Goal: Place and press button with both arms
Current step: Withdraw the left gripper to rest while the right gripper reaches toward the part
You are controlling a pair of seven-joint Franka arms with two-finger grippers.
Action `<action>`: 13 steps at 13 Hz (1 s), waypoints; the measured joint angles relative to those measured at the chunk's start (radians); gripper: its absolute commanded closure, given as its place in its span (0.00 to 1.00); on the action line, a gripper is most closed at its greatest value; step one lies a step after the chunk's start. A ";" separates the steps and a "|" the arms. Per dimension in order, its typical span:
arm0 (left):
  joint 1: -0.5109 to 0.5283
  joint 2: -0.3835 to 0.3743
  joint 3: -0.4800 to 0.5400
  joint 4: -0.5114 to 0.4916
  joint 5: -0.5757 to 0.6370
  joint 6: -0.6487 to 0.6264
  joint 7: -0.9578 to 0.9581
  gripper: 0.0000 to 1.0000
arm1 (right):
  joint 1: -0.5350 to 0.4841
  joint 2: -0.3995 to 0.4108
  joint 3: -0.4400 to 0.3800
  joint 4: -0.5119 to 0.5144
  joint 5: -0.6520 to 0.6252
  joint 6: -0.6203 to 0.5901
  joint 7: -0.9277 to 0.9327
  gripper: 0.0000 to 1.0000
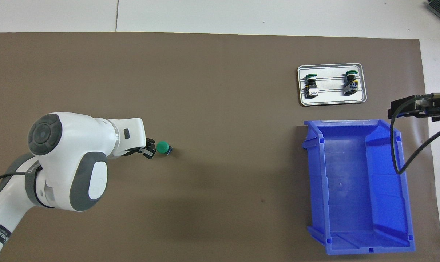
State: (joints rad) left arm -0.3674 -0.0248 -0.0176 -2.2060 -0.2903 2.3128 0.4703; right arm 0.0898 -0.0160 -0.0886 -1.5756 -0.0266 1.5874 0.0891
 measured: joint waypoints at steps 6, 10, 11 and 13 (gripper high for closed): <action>-0.075 0.057 0.000 0.014 0.213 0.027 -0.235 1.00 | 0.000 0.000 0.000 0.000 0.000 0.000 0.000 0.00; -0.099 0.103 0.002 0.036 0.234 0.034 -0.252 1.00 | -0.005 0.000 -0.001 0.000 0.000 0.000 0.000 0.00; -0.099 0.103 0.002 0.037 0.240 0.032 -0.252 1.00 | -0.007 0.000 -0.004 0.000 0.000 0.000 0.000 0.00; -0.099 0.104 0.002 0.047 0.246 0.023 -0.252 1.00 | -0.010 0.000 -0.007 -0.002 0.000 0.000 0.000 0.00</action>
State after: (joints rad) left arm -0.4663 0.0793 -0.0157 -2.1591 -0.0442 2.3356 0.2182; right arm 0.0801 -0.0161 -0.0958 -1.5773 -0.0264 1.5874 0.0891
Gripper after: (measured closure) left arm 0.991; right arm 0.000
